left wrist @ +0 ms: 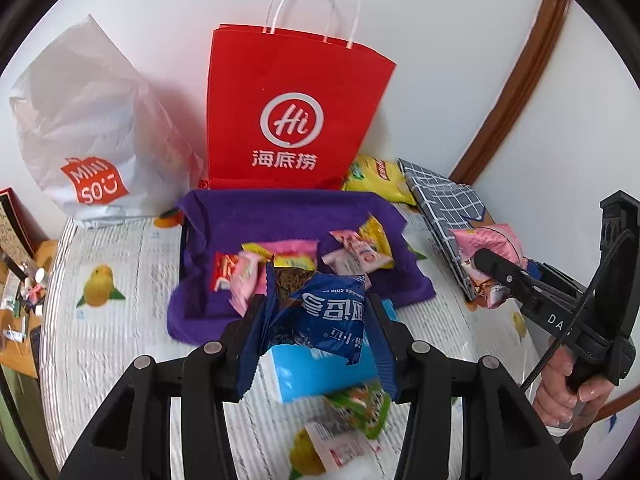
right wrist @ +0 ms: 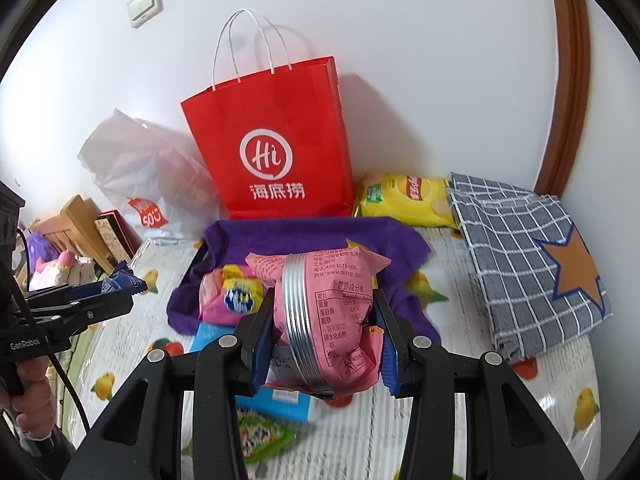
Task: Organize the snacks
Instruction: 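Carry both held packets over the purple towel with both tools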
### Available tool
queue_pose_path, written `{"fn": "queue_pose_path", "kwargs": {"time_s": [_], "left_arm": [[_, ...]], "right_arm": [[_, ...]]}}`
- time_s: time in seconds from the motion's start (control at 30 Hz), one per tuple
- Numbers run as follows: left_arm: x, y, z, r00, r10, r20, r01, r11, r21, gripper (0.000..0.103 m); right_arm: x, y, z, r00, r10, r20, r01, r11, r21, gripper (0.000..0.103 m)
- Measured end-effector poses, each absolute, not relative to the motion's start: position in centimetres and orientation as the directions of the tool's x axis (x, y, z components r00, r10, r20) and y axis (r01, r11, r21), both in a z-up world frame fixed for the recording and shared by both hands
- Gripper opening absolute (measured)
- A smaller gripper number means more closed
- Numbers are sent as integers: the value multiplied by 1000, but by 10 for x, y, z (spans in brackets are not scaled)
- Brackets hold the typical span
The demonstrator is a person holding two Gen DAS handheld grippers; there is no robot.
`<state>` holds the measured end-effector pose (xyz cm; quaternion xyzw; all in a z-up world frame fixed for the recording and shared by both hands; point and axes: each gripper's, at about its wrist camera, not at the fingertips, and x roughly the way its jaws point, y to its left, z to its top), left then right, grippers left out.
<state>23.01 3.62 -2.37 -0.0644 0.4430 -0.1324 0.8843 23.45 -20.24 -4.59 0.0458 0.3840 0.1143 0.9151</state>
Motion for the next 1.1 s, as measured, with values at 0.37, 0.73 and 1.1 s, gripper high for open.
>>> {"fn": "queue_pose_path", "kwargs": {"time_s": [0.37, 0.73, 1.1], "left_arm": [[271, 40, -38, 517, -254, -817, 183, 966, -184, 46], [310, 47, -50, 520, -302, -799, 146, 953, -265, 46], [359, 54, -51, 537, -255, -804, 99, 966, -240, 46]], "right_arm": [[278, -180, -42, 641, 262, -721, -237, 961, 139, 43], [308, -181, -57, 696, 230, -680, -212, 971, 111, 43], [363, -170, -81, 656, 278, -702, -204, 960, 190, 43]]}}
